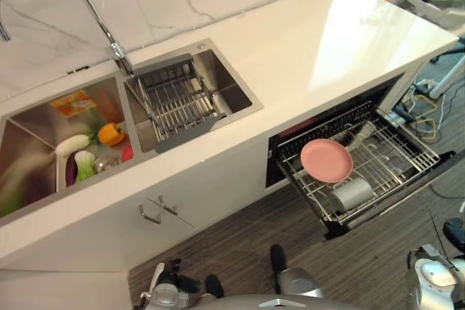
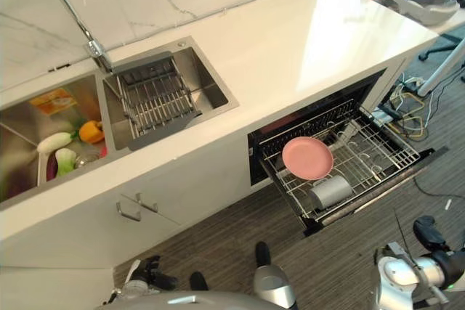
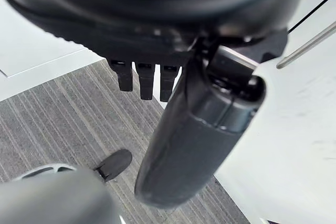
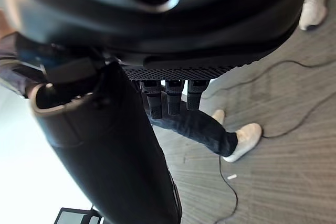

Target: Place the dishes in the dishwasher.

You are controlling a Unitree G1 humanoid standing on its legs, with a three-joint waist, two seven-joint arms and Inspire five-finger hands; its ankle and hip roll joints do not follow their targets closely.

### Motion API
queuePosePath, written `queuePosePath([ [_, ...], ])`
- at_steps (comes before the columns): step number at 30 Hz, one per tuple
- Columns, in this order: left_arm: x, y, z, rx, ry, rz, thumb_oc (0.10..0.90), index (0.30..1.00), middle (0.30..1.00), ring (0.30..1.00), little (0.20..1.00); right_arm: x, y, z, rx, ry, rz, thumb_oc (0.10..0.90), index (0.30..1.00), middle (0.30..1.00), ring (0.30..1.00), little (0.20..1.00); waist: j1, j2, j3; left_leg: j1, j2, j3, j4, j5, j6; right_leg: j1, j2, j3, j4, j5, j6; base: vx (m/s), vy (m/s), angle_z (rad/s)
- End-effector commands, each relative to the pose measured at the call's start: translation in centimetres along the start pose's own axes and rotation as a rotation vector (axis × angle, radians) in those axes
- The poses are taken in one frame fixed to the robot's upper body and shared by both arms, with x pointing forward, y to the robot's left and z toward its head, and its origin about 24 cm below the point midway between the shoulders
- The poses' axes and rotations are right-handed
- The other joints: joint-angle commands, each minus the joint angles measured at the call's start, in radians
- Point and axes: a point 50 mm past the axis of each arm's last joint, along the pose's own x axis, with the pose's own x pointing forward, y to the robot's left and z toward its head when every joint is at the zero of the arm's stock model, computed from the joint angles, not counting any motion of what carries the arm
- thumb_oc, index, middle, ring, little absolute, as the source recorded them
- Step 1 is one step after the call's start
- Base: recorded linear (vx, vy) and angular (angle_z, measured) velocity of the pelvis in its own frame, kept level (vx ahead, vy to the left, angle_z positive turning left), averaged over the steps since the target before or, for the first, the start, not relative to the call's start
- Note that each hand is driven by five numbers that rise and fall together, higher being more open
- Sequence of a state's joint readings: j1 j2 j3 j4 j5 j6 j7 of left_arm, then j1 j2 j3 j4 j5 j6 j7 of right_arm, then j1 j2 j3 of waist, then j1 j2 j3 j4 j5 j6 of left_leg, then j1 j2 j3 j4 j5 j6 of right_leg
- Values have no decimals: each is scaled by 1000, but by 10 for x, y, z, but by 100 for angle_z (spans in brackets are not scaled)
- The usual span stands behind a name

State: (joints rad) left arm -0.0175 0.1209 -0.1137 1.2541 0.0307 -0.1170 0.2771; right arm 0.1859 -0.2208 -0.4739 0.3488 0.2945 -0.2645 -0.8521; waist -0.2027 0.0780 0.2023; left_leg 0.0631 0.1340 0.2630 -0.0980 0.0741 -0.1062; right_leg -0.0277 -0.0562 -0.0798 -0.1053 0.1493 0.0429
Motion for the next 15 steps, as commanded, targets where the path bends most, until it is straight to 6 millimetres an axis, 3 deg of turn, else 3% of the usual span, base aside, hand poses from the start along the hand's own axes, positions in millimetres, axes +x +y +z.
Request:
queuePosePath([
  [1, 11, 29, 30, 23, -76, 96, 800, 900, 900, 900, 900, 6, 41, 55, 520, -93, 23, 400, 300, 300, 300, 300, 19, -64, 79, -23, 26, -22, 47, -36, -8, 8, -58, 30, 48, -128, 94, -71, 48, -25],
  [3, 11, 26, 33, 14, -90, 90, 800, 900, 900, 900, 900, 1, 48, 52, 571, -48, 25, 400, 300, 300, 300, 300, 22, -57, 86, -27, 24, -24, 48, -34, -8, 4, -61, 30, 52, -128, 93, -47, 31, -9],
  [7, 10, 17, 49, -23, -155, 51, 800, 900, 900, 900, 900, -1, 83, 17, 773, 249, 126, 400, 300, 300, 300, 300, 39, -25, 122, -52, 13, -51, 53, -28, -8, -17, -76, 9, 83, -138, 90, -50, 27, 11],
  [8, 9, 13, 52, -11, -166, 27, 800, 900, 900, 900, 900, -5, 97, 10, 963, 368, 73, 400, 300, 300, 300, 300, 50, -13, 128, -56, 9, -62, 54, -28, -9, -15, -80, 0, 86, -144, 90, -50, 20, 27],
  [9, 9, 11, 55, -27, -177, 11, 800, 900, 900, 900, 900, -4, 107, 13, 1000, 401, 101, 400, 300, 300, 300, 300, 65, -2, 129, -62, 5, -71, 54, -25, -9, -16, -86, -6, 87, -144, 90, -15, 17, 32],
  [12, 9, 10, 57, -51, -184, -13, 800, 900, 900, 900, 900, 12, 111, 19, 998, 412, 104, 400, 300, 300, 300, 300, 81, 21, 132, -71, -6, -94, 54, -20, -9, -13, -97, -26, 89, -147, 90, -5, 10, 39],
  [13, 8, 9, 55, -45, -187, -24, 800, 900, 900, 900, 900, 15, 128, 30, 1076, 464, 101, 400, 300, 300, 300, 300, 117, 48, 131, -85, -18, -122, 56, -13, -12, -8, -109, -48, 89, -151, 90, -26, -15, 55],
  [15, 8, 8, 57, -39, -194, -28, 800, 900, 900, 900, 900, 22, 132, 40, 1097, 455, 107, 400, 300, 300, 300, 300, 128, 62, 132, -97, -25, -140, 56, -8, -14, -5, -117, -64, 91, -156, 90, -21, -12, 28],
])
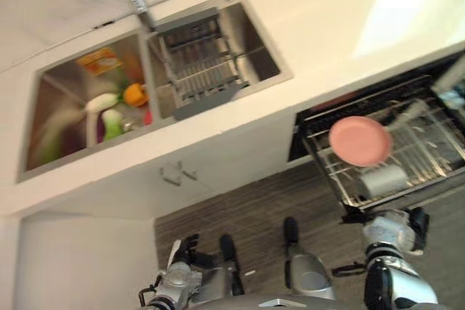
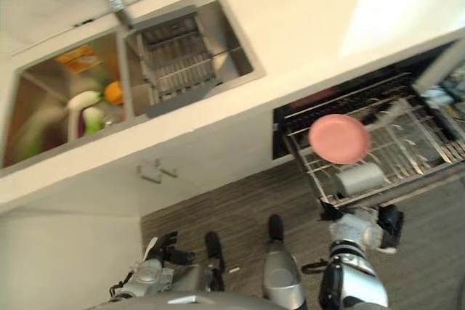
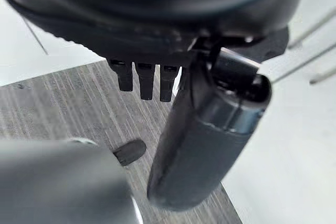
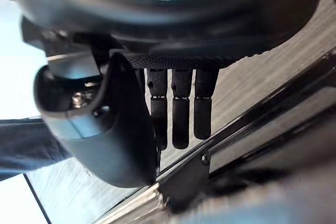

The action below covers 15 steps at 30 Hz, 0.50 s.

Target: Place the dishes in the dishwasher.

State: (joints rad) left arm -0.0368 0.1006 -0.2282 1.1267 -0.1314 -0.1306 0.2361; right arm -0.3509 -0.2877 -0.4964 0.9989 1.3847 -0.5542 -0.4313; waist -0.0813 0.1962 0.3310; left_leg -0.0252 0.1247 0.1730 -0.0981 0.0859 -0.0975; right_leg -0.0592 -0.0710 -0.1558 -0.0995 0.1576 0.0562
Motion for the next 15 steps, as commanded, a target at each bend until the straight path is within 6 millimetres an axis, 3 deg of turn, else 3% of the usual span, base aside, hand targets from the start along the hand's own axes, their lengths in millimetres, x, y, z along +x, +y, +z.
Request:
queuePosePath([
  [1, 9, 24, 22, 94, -76, 42, 800, 900, 900, 900, 900, -19, 100, 9, 157, 12, 338, 400, 300, 300, 300, 300, 38, -27, 0, -23, -32, -82, 53, -11, -28, 32, -118, -16, 92, -172, 75, -17, -21, 37],
  [4, 8, 19, 20, 125, -89, 11, 800, 900, 900, 900, 900, -25, 136, 25, 233, 17, 428, 400, 300, 300, 300, 300, 76, 20, -8, -44, -54, -141, 50, 4, -37, 57, -145, -82, 99, -188, 77, 19, -23, 94],
  [5, 7, 20, 17, 131, -85, 8, 800, 900, 900, 900, 900, -33, 164, 39, 255, 4, 523, 400, 300, 300, 300, 300, 105, 46, -18, -44, -70, -169, 41, 9, -44, 83, -165, -124, 98, -202, 80, -12, 9, 130],
  [9, 6, 23, 15, 129, -88, 11, 800, 900, 900, 900, 900, -45, 191, 57, 280, -27, 632, 400, 300, 300, 300, 300, 129, 69, -22, -53, -84, -197, 41, 31, -46, 107, -181, -167, 97, -199, 79, -19, -10, 65],
  [10, 6, 27, 11, 126, -82, 23, 800, 900, 900, 900, 900, -64, 219, 74, 329, -60, 767, 400, 300, 300, 300, 300, 162, 75, -30, -44, -92, -215, 38, 31, -53, 135, -192, -195, 101, -217, 78, -14, -54, 45],
  [11, 5, 26, 9, 123, -73, 21, 800, 900, 900, 900, 900, -110, 249, 66, 461, 38, 1046, 728, 792, 792, 792, 792, 185, 80, -37, -39, -94, -234, 33, 39, -52, 165, -197, -223, 102, -226, 75, -10, -54, 54],
  [12, 5, 26, 9, 120, -72, 22, 800, 900, 900, 900, 900, -110, 247, 64, 466, 42, 1050, 800, 900, 900, 900, 900, 179, 81, -35, -43, -94, -236, 35, 45, -50, 164, -197, -225, 102, -218, 75, 0, -44, 65],
  [13, 5, 27, 8, 115, -68, 19, 800, 900, 900, 900, 900, -141, 255, 58, 520, 95, 1247, 800, 900, 900, 900, 900, 182, 79, -36, -40, -95, -243, 35, 46, -48, 175, -197, -233, 103, -222, 73, 16, -46, 50],
  [14, 4, 34, 1, 104, -52, 15, 800, 900, 900, 900, 900, -187, 260, 53, 481, 172, 1544, 800, 900, 900, 900, 900, 186, 68, -40, -32, -97, -250, 33, 43, -50, 192, -199, -245, 106, -233, 71, 44, -83, 48],
  [15, 2, 46, -6, 77, -38, 15, 800, 900, 900, 900, 900, -247, 264, 67, 392, 184, 1931, 800, 900, 900, 900, 900, 194, 51, -44, -33, -95, -253, 32, 47, -51, 199, -197, -257, 105, -233, 69, 40, -89, 36],
])
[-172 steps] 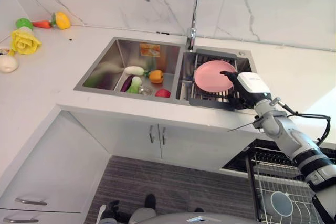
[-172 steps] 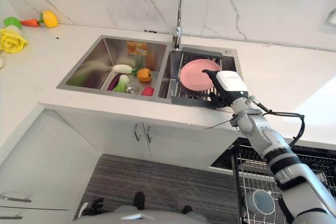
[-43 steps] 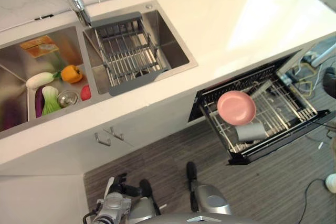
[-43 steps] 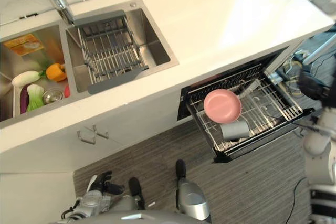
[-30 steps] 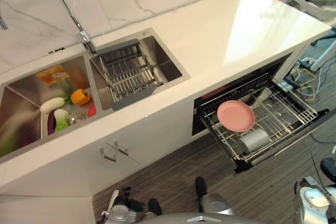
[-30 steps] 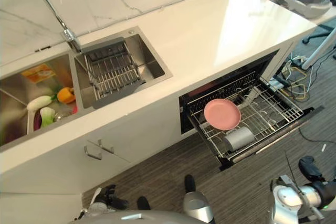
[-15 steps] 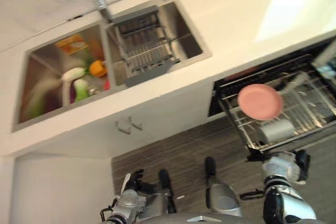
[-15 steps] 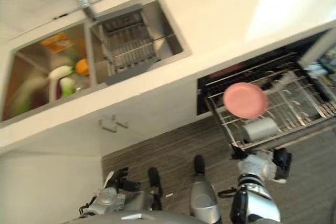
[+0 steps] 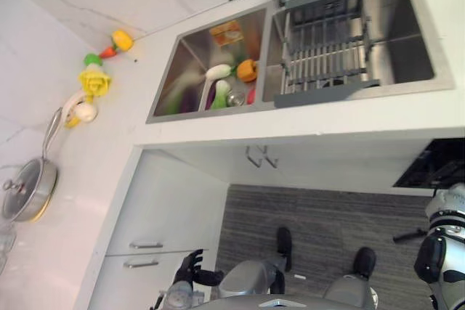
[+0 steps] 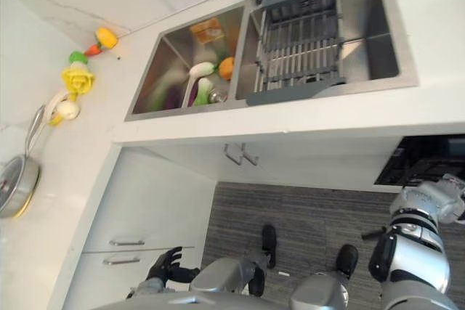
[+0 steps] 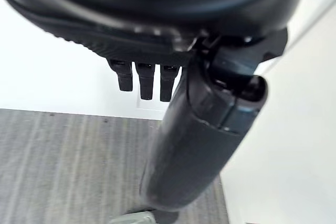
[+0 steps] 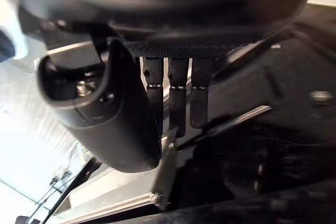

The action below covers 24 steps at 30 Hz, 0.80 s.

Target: Place the dishes in the dishwasher.

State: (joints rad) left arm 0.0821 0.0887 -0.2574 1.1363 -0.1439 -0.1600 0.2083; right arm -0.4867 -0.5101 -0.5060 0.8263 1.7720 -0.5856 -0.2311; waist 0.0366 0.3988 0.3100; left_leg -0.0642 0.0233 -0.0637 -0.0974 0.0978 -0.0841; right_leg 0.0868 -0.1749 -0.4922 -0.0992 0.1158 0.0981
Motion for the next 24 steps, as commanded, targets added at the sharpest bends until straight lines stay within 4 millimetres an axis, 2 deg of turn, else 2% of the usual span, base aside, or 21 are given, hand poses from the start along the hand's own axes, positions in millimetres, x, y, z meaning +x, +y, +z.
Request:
queuePosePath([
  [1, 13, 60, 37, 84, -127, 73, 800, 900, 900, 900, 900, -199, 209, -77, 78, 537, 1662, 800, 900, 900, 900, 900, 75, -158, -25, 3, 6, -21, 31, 35, -62, 55, -92, 72, 109, -192, 26, 12, -55, 31],
  [2, 11, 65, 28, 81, -105, 73, 800, 900, 900, 900, 900, -231, 209, -75, 31, 595, 1857, 800, 900, 900, 900, 900, 77, -172, -32, 1, 6, -27, 32, 35, -62, 58, -91, 65, 112, -193, 24, 9, -30, 28],
  [3, 10, 64, 28, 78, -103, 71, 800, 900, 900, 900, 900, -232, 208, -75, 28, 597, 1857, 800, 900, 900, 900, 900, 73, -170, -33, 0, 6, -28, 32, 35, -62, 58, -91, 63, 113, -194, 24, 23, -50, 26],
  [4, 8, 81, 20, 65, -78, 102, 800, 900, 900, 900, 900, -286, 217, -66, -152, 626, 2250, 800, 900, 900, 900, 900, 88, -212, -47, -4, 9, -30, 32, 38, -64, 58, -86, 61, 115, -192, 20, 71, -80, 21],
  [5, 6, 87, 11, 58, -44, 109, 800, 900, 900, 900, 900, -341, 210, -46, -390, 544, 2694, 800, 900, 900, 900, 900, 83, -248, -58, -5, 16, -26, 32, 33, -65, 61, -77, 59, 116, -197, 17, 70, -79, 12],
  [6, 6, 87, 11, 58, -44, 109, 800, 900, 900, 900, 900, -341, 210, -46, -390, 544, 2694, 800, 900, 900, 900, 900, 83, -248, -58, -5, 16, -26, 32, 33, -65, 61, -77, 59, 116, -197, 17, 92, -64, 8],
  [7, 5, 84, 2, 51, -11, 95, 800, 900, 900, 900, 900, -352, 211, -34, -357, 460, 2798, 800, 900, 900, 900, 900, 76, -270, -66, -5, 21, -24, 33, 29, -65, 63, -72, 61, 113, -197, 18, 70, -45, -13],
  [8, 4, 87, -1, 59, 2, 102, 800, 900, 900, 900, 900, -352, 211, -34, -391, 478, 2810, 800, 900, 900, 900, 900, 78, -288, -76, -3, 23, -23, 33, 25, -64, 65, -68, 63, 109, -196, 18, 132, -89, -33],
  [9, 2, 93, -9, 72, 43, 114, 800, 900, 900, 900, 900, -360, 210, -28, -402, 475, 2888, 800, 900, 900, 900, 900, 76, -332, -99, -2, 30, -19, 33, 16, -64, 71, -57, 66, 97, -197, 18, 98, -78, -52],
  [11, 2, 95, -10, 75, 53, 126, 800, 900, 900, 900, 900, -354, 208, -31, -370, 517, 2836, 800, 900, 900, 900, 900, 75, -361, -114, -8, 34, -17, 34, 12, -59, 66, -52, 68, 90, -188, 21, 61, -46, -61],
  [14, 4, 99, -4, 71, 42, 139, 800, 900, 900, 900, 900, -345, 195, -38, -363, 605, 2771, 800, 900, 900, 900, 900, 73, -400, -130, -6, 40, -6, 35, 0, -52, 53, -46, 87, 84, -182, 24, 24, -25, -80],
  [16, 5, 94, -1, 72, 31, 129, 800, 900, 900, 900, 900, -333, 182, -48, -360, 699, 2670, 800, 900, 900, 900, 900, 62, -412, -129, 1, 42, 5, 34, -8, -46, 46, -41, 104, 79, -178, 25, 17, -9, -10],
  [19, 6, 85, -1, 56, 35, 114, 800, 900, 900, 900, 900, -286, 145, -67, -383, 822, 2315, 800, 900, 900, 900, 900, 50, -426, -127, 14, 46, 29, 33, -19, -35, 38, -38, 136, 73, -169, 27, 14, 8, -31],
  [20, 6, 85, -1, 56, 35, 114, 800, 900, 900, 900, 900, -286, 145, -67, -383, 822, 2315, 800, 900, 900, 900, 900, 50, -426, -127, 14, 46, 29, 33, -19, -35, 38, -38, 136, 73, -169, 27, 26, 25, 65],
  [21, 7, 80, -1, 27, 41, 115, 800, 900, 900, 900, 900, -241, 100, -76, -491, 850, 1975, 800, 900, 900, 900, 900, 36, -423, -122, 25, 47, 45, 31, -26, -29, 34, -38, 152, 70, -162, 30, 21, 35, 75],
  [22, 7, 78, -3, -1, 54, 124, 800, 900, 900, 900, 900, -184, 55, -74, -701, 710, 1603, 800, 900, 900, 900, 900, 18, -419, -115, 34, 48, 54, 29, -33, -26, 32, -35, 163, 67, -160, 32, 14, 42, 57],
  [23, 7, 78, -3, 1, 54, 124, 800, 900, 900, 900, 900, -184, 55, -74, -701, 709, 1602, 800, 900, 900, 900, 900, 19, -420, -119, 29, 47, 55, 28, -29, -25, 27, -36, 163, 65, -155, 33, -5, 32, -25],
  [24, 7, 77, -4, -18, 64, 130, 800, 900, 900, 900, 900, -163, 32, -66, -820, 609, 1449, 800, 900, 900, 900, 900, 6, -418, -116, 31, 48, 62, 26, -31, -24, 22, -35, 169, 64, -152, 34, 5, 15, -51],
])
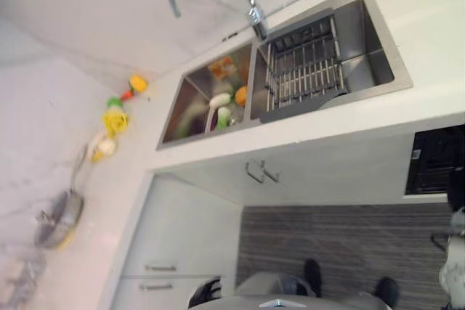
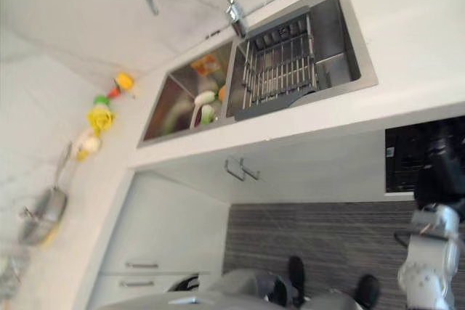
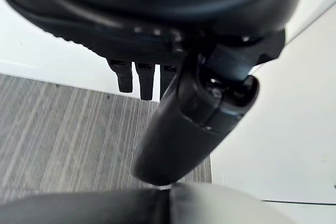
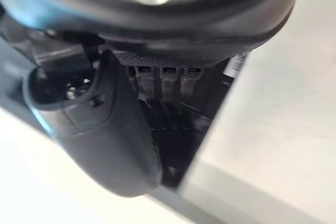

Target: Place the dishes in the dishwasher.

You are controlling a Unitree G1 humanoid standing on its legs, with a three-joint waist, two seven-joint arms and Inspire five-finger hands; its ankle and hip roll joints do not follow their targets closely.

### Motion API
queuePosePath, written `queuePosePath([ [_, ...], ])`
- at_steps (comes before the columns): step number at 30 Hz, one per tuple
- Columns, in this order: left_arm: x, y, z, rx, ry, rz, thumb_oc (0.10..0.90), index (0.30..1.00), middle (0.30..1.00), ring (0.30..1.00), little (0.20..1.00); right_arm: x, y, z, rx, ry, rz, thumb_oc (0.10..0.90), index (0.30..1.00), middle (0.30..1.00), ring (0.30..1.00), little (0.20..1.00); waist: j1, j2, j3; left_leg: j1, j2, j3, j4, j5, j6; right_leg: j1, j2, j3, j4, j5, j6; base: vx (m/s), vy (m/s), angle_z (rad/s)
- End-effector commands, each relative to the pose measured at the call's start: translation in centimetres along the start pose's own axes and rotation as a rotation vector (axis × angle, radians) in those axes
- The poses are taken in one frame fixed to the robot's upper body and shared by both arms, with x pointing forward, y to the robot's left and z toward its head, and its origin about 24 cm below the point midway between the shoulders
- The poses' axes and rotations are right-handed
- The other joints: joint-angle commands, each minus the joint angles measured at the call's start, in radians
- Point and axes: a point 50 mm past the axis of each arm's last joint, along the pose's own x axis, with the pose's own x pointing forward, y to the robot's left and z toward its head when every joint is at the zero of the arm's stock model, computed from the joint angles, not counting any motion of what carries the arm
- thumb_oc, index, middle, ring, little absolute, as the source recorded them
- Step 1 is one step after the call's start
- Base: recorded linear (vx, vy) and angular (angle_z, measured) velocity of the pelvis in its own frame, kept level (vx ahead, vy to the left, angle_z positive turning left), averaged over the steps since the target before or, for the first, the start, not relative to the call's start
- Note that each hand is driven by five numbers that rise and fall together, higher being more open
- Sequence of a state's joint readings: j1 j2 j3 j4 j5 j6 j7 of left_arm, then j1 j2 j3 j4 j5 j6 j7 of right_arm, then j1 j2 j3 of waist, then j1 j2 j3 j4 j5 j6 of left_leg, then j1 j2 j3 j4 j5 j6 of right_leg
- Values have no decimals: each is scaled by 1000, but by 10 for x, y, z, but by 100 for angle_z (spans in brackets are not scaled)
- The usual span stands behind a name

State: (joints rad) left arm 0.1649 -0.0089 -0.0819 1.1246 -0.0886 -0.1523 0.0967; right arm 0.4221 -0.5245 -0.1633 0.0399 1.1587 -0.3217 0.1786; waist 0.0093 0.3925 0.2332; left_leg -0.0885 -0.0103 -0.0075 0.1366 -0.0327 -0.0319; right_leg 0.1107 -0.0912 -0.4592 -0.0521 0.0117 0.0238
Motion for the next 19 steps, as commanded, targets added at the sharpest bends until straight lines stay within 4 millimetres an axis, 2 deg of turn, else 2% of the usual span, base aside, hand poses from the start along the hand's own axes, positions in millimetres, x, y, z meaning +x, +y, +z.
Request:
queuePosePath([
  [1, 7, 98, 37, 120, -26, 244, 800, 900, 900, 900, 900, 81, 129, 26, -126, -291, 435, 800, 900, 900, 900, 900, 22, -409, -35, 62, 84, 13, -210, 94, -76, -2, -115, 143, 16, -51, 108, 40, 38, -41],
  [2, 6, 95, 29, 136, 1, 282, 800, 900, 900, 900, 900, 71, 82, 22, -397, -414, -13, 800, 900, 900, 900, 900, -6, -401, -33, 73, 85, 27, -213, 86, -71, -8, -113, 158, 11, -42, 114, 28, 34, -18],
  [4, 6, 95, 29, 137, -1, 283, 800, 900, 900, 900, 900, 70, 83, 22, -400, -416, -17, 800, 900, 900, 900, 900, -4, -401, -36, 68, 85, 28, -214, 91, -69, -14, -113, 159, 9, -37, 114, 4, 38, -1],
  [5, 5, 91, 26, 184, -8, 334, 800, 900, 900, 900, 900, 51, 49, -4, -814, -405, -339, 800, 900, 900, 900, 900, -24, -388, -30, 77, 89, 41, -217, 85, -63, -21, -107, 176, 2, -29, 120, -2, 54, 2],
  [6, 6, 87, 30, 220, -27, 328, 800, 900, 900, 900, 900, 44, 29, -55, -888, -135, -353, 800, 900, 900, 900, 900, -33, -387, -25, 89, 94, 53, -218, 79, -59, -24, -103, 191, -4, -24, 122, -22, 65, 3],
  [7, 7, 87, 31, 228, -29, 338, 800, 900, 900, 900, 900, 43, 27, -68, -902, -63, -336, 800, 900, 900, 900, 900, -36, -388, -26, 88, 97, 58, -220, 83, -58, -30, -101, 198, -8, -17, 123, -26, 31, -5],
  [8, 7, 87, 32, 227, -30, 339, 800, 900, 900, 900, 900, 44, 28, -69, -902, -64, -335, 800, 900, 900, 900, 900, -36, -389, -25, 88, 97, 60, -220, 82, -58, -31, -101, 199, -8, -17, 123, -17, 19, -12],
  [11, 8, 87, 36, 202, -35, 348, 800, 900, 900, 900, 900, 14, -10, -109, -998, 224, -416, 800, 900, 900, 900, 900, -45, -397, -30, 101, 102, 72, -223, 78, -58, -32, -93, 214, -18, -10, 127, 6, 20, -6],
  [12, 8, 88, 37, 199, -31, 350, 800, 900, 900, 900, 900, 8, -18, -118, -1004, 301, -434, 800, 900, 900, 900, 900, -45, -399, -32, 105, 104, 75, -224, 75, -58, -32, -91, 220, -19, -8, 128, 0, 9, 4],
  [13, 8, 88, 37, 199, -31, 350, 800, 900, 900, 900, 900, 8, -17, -118, -1003, 300, -434, 800, 900, 900, 900, 900, -45, -399, -32, 106, 104, 75, -224, 75, -58, -32, -91, 220, -19, -8, 128, 0, 0, 0],
  [14, 9, 89, 39, 197, -27, 350, 800, 900, 900, 900, 900, -11, -36, -132, -995, 454, -501, 800, 900, 900, 900, 900, -45, -405, -41, 113, 105, 81, -224, 70, -57, -30, -88, 227, -21, -6, 129, 40, 15, -3],
  [18, 10, 89, 45, 153, -51, 306, 800, 900, 900, 900, 900, -37, -60, -144, -957, 654, -586, 800, 900, 900, 900, 900, -46, -412, -62, 124, 105, 88, -224, 63, -56, -25, -87, 233, -24, -2, 133, 35, 25, -8],
  [19, 10, 90, 45, 152, -51, 306, 800, 900, 900, 900, 900, -37, -60, -144, -956, 654, -586, 800, 900, 900, 900, 900, -45, -412, -62, 124, 105, 88, -224, 63, -56, -25, -87, 233, -24, -2, 133, 27, 25, -14],
])
